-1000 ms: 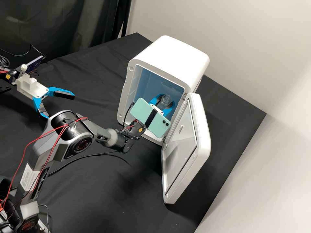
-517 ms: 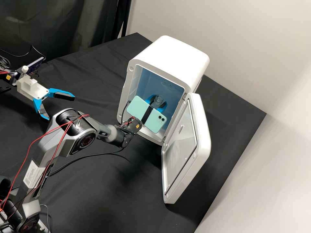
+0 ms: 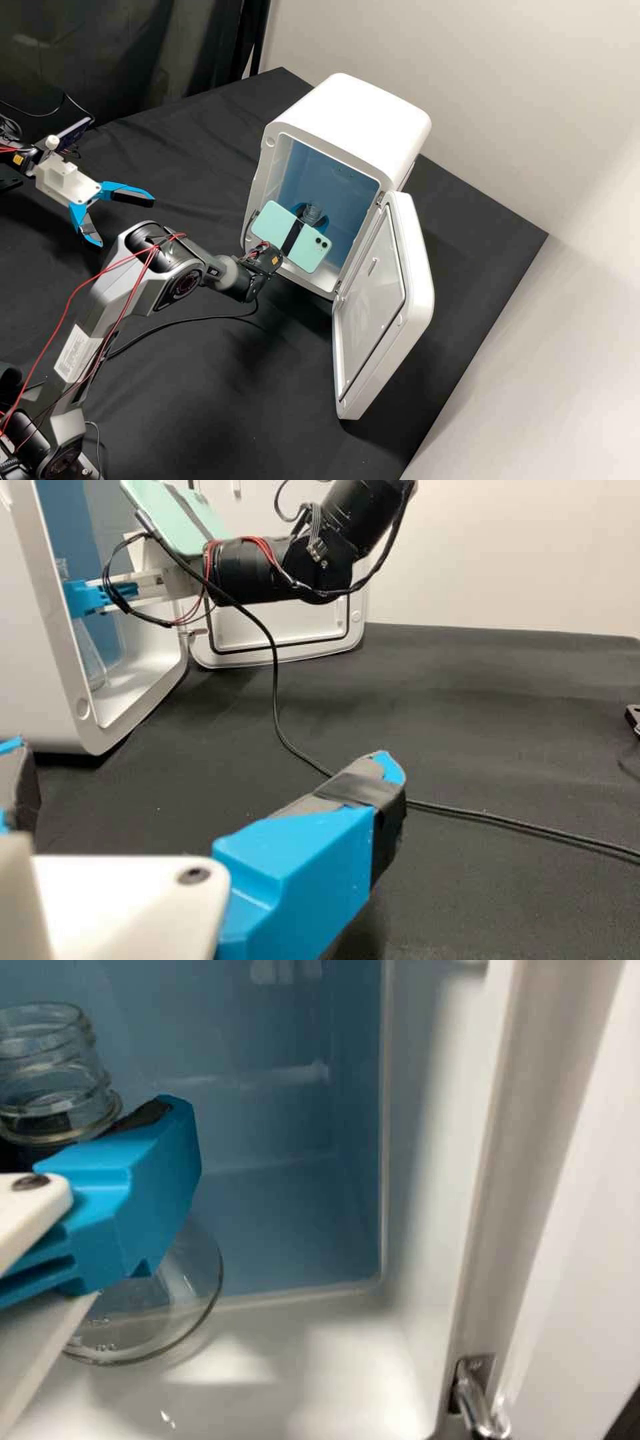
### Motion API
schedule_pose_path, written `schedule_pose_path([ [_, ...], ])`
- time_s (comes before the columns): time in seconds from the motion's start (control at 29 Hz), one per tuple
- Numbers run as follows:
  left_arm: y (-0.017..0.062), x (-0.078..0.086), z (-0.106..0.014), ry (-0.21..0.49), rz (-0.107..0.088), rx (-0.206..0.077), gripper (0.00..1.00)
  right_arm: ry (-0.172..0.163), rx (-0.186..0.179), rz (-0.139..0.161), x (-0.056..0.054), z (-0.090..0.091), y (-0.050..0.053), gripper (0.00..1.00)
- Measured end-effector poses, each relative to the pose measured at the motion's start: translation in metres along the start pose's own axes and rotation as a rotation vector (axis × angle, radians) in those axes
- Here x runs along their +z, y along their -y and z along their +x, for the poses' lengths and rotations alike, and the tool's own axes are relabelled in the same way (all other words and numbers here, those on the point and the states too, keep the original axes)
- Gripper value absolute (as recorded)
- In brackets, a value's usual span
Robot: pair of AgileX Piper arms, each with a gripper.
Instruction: Place the flask in the incubator
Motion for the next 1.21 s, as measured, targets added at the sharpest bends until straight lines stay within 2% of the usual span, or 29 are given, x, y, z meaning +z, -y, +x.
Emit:
schedule_pose_path([
  [0.31, 0.0000, 0.0000, 0.0000, 0.000, 0.000, 0.000, 1.00, 0.000, 0.002, -0.022, -0.0001, 0.0000, -0.0003, 0.00],
  [0.48, 0.0000, 0.0000, 0.0000, 0.000, 0.000, 0.000, 1.00, 0.000, 0.002, -0.024, -0.0001, 0.0000, -0.0003, 0.00],
  [0.52, 0.0000, 0.0000, 0.0000, 0.000, 0.000, 0.000, 1.00, 0.000, 0.002, -0.027, -0.0001, 0.0000, -0.0003, 1.00],
  [1.21, 0.0000, 0.0000, 0.0000, 0.000, 0.000, 0.000, 1.00, 0.000, 0.003, -0.035, 0.0000, 0.0000, -0.0003, 1.00],
])
